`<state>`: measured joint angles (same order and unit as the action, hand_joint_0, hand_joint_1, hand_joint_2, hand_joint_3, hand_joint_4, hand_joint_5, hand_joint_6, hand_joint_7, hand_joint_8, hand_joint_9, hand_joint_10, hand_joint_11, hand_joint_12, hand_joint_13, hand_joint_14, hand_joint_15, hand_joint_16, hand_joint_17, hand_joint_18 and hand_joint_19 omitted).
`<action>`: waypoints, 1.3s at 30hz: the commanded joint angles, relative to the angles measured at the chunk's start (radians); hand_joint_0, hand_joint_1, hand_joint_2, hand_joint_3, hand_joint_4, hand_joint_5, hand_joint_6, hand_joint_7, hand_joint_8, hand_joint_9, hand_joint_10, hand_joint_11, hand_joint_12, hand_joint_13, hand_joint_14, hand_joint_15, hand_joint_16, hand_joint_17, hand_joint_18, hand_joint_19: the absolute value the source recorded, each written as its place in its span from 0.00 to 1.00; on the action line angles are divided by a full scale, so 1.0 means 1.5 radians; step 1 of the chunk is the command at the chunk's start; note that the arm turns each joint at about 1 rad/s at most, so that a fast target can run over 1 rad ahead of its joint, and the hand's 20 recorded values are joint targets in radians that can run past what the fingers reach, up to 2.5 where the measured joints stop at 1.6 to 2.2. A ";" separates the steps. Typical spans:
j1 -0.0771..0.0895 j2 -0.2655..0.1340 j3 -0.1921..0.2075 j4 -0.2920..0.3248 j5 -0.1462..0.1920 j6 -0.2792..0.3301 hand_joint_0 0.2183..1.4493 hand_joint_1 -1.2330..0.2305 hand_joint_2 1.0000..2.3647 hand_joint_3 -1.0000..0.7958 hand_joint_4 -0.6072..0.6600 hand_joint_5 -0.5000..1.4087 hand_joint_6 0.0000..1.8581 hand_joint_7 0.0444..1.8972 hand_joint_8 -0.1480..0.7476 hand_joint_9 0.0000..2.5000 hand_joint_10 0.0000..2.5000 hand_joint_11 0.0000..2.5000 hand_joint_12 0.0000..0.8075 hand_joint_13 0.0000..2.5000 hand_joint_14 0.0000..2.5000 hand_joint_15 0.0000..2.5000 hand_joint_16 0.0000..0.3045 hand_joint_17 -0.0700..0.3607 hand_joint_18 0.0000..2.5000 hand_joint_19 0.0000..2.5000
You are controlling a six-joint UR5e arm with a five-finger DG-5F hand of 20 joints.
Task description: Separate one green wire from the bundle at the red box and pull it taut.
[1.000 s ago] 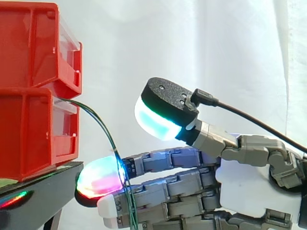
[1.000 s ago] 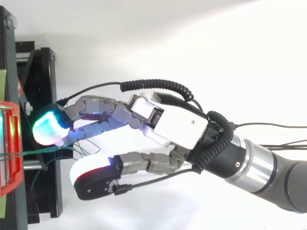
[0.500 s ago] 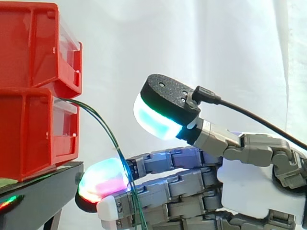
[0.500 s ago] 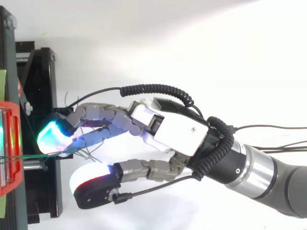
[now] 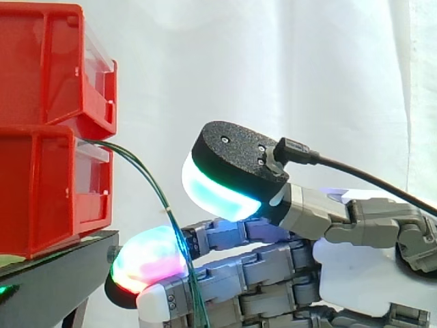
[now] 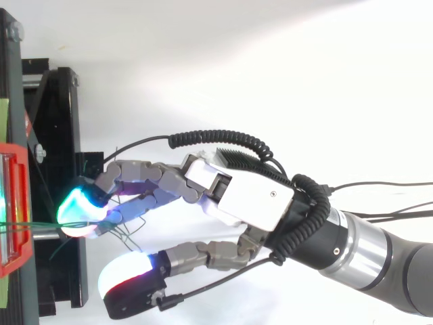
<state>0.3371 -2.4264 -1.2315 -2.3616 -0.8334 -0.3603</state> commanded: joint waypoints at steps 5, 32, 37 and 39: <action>0.009 0.001 0.012 -0.003 0.008 -0.002 0.33 0.40 0.00 0.32 0.65 0.23 0.27 0.60 0.43 0.37 0.00 0.06 0.41 0.23 0.00 0.06 0.14 0.39 0.19 0.14; 0.013 0.001 0.051 -0.101 0.015 0.065 0.31 0.49 0.01 0.41 0.61 0.21 0.39 0.59 0.45 0.38 0.00 0.09 0.41 0.23 0.00 0.07 0.15 0.40 0.19 0.15; 0.011 0.001 0.068 -0.143 0.015 0.092 0.30 0.44 0.01 0.41 0.63 0.20 0.44 0.57 0.46 0.38 0.00 0.11 0.43 0.23 0.00 0.08 0.15 0.41 0.20 0.16; 0.013 0.001 0.075 -0.164 0.015 0.102 0.29 0.43 0.01 0.41 0.64 0.19 0.46 0.55 0.47 0.38 0.00 0.12 0.43 0.23 0.00 0.08 0.15 0.41 0.20 0.16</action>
<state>0.3555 -2.4252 -1.1352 -2.5617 -0.8115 -0.2310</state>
